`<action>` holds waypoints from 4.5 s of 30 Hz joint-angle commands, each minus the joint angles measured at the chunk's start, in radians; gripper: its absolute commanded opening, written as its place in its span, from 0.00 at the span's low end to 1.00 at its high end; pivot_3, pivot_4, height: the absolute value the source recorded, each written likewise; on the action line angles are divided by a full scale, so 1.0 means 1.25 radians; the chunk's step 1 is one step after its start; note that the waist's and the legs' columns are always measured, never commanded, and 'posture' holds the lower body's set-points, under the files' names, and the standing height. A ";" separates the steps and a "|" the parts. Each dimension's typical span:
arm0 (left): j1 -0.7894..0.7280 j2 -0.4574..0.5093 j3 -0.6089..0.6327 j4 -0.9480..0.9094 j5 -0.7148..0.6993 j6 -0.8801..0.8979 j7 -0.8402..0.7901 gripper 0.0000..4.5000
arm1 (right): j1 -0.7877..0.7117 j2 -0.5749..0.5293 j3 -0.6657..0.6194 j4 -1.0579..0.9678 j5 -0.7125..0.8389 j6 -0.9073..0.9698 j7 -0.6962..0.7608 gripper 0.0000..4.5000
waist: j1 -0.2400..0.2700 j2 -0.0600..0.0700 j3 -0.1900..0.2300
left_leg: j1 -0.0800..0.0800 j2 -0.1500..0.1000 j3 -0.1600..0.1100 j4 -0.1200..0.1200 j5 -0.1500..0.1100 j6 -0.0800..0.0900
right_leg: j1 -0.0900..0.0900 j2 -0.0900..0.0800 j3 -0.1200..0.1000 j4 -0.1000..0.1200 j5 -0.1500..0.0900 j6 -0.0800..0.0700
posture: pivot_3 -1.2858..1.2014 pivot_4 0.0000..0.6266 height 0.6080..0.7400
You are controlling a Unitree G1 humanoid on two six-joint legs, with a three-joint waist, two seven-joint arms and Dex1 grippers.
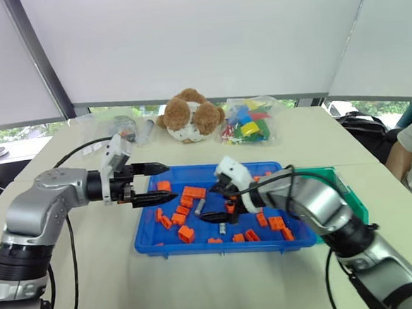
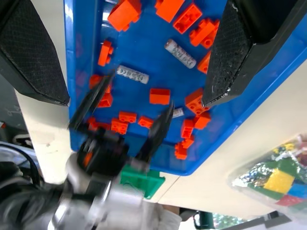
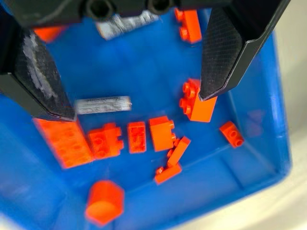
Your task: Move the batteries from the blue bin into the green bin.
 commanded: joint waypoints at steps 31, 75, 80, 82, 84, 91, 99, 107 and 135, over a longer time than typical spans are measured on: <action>0.024 0.030 0.024 -0.074 -0.006 -0.007 0.037 1.00 | -0.039 0.201 0.024 0.382 -0.252 -0.188 0.020 0.94 | -0.005 0.000 0.000 | 0.000 0.000 0.000 0.000 0.002 -0.004 | 0.000 0.000 -0.001 0.000 0.000 0.000 | 0.52 0.24 0.95; -0.051 -0.043 -0.038 0.034 0.050 -0.075 0.007 1.00 | 0.319 -0.319 -0.581 -0.218 -0.067 0.214 -0.058 0.99 | 0.003 0.001 0.000 | 0.001 -0.001 -0.001 0.000 0.000 0.000 | 0.001 0.000 0.002 -0.001 0.000 0.000 | 0.52 0.24 0.95; -0.047 -0.050 -0.035 0.026 0.054 -0.074 0.009 1.00 | 0.222 -0.321 -0.545 -0.253 0.010 0.198 -0.010 0.99 | -0.003 0.001 0.000 | 0.001 -0.001 -0.001 -0.001 0.000 0.000 | 0.001 0.001 0.002 -0.001 0.000 0.000 | 0.52 0.24 0.95; -0.047 -0.053 -0.033 0.025 0.056 -0.074 0.011 1.00 | 0.206 -0.314 -0.490 -0.280 0.041 0.167 0.031 0.99 | -0.001 0.001 0.000 | 0.001 -0.001 -0.002 -0.001 0.000 0.000 | 0.001 0.001 0.002 -0.001 0.000 0.000 | 0.52 0.24 0.95; -0.049 -0.055 -0.033 0.025 0.058 -0.074 0.013 1.00 | 0.194 -0.308 -0.428 -0.295 0.061 0.113 0.077 0.99 | 0.001 0.001 0.000 | 0.001 -0.001 -0.003 -0.001 0.000 0.000 | 0.001 0.001 0.002 -0.001 0.000 0.000 | 0.52 0.24 0.95; -0.046 -0.056 -0.029 0.013 0.056 -0.070 0.021 1.00 | 0.142 -0.250 -0.259 -0.212 0.042 -0.045 0.160 0.99 | 0.002 0.001 0.000 | 0.000 -0.001 -0.003 0.000 0.000 0.000 | 0.001 0.001 0.002 -0.001 0.000 0.000 | 0.52 0.24 0.95; -0.029 -0.049 -0.015 -0.015 0.049 -0.057 0.041 1.00 | 0.077 -0.162 -0.058 -0.052 -0.071 -0.209 0.238 0.99 | 0.000 0.001 0.000 | 0.000 -0.001 -0.003 0.000 0.000 0.000 | 0.001 0.001 0.001 -0.001 0.000 0.000 | 0.52 0.24 0.95; -0.018 -0.041 -0.007 -0.030 0.044 -0.051 0.052 1.00 | 0.033 -0.109 0.017 0.093 -0.161 -0.328 0.293 0.99 | 0.002 0.001 0.000 | 0.000 -0.001 -0.003 0.000 0.000 0.000 | 0.001 0.000 0.001 -0.001 0.000 0.000 | 0.52 0.24 0.95; 0.016 -0.040 0.001 -0.060 0.039 -0.061 0.091 1.00 | 0.048 -0.037 0.018 0.269 -0.260 -0.362 0.350 0.49 | 0.000 0.001 0.000 | 0.001 -0.001 -0.002 0.000 0.002 -0.003 | 0.001 0.000 0.001 0.000 0.000 0.000 | 0.52 0.24 0.95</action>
